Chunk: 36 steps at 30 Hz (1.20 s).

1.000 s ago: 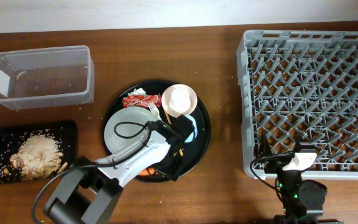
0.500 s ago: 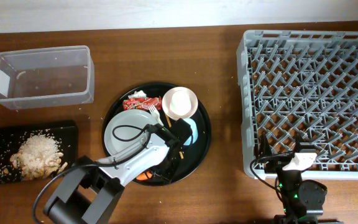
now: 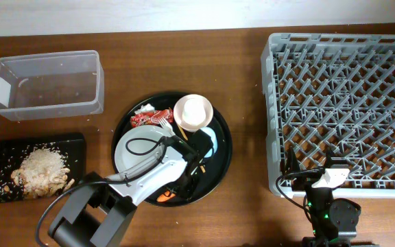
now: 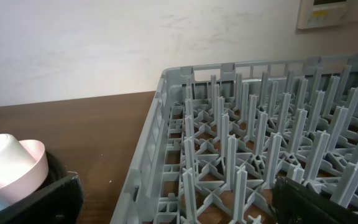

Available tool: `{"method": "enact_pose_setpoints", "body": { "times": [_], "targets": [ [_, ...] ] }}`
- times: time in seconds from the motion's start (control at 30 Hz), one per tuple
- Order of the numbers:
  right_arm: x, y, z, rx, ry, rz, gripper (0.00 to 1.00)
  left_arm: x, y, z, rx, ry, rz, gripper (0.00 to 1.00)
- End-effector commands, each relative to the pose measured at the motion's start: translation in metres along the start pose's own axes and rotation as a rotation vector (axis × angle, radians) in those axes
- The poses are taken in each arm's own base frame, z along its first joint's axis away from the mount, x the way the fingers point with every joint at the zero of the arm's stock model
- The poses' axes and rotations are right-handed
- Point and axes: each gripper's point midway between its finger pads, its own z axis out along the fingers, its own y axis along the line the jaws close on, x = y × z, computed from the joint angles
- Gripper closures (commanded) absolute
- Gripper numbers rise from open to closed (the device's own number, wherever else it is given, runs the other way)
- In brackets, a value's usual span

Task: Sort waste into correct bins and load items into the dishwasher rack
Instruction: 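Lower the left gripper onto the carrot and grasp it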

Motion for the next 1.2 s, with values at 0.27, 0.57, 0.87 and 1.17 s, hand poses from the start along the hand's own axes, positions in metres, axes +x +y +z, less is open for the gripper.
{"method": "enact_pose_setpoints", "body": {
  "times": [0.27, 0.57, 0.87, 1.17],
  "targets": [
    [0.002, -0.002, 0.000, 0.009, 0.001, 0.001, 0.01, -0.011, -0.005, -0.030, 0.036, -0.101, -0.009, 0.57],
    [0.002, -0.002, 0.000, 0.009, 0.001, 0.001, 0.01, -0.002, -0.003, -0.004, 0.036, -0.097, -0.009, 0.57],
    [0.002, -0.002, 0.000, 0.009, 0.001, 0.001, 0.01, -0.006, -0.004, -0.004, 0.039, -0.114, -0.008, 0.60],
    [0.002, -0.002, 0.000, 0.009, 0.001, 0.001, 0.01, -0.007, -0.005, -0.010, 0.046, -0.127, -0.008, 0.67]
  ]
}}
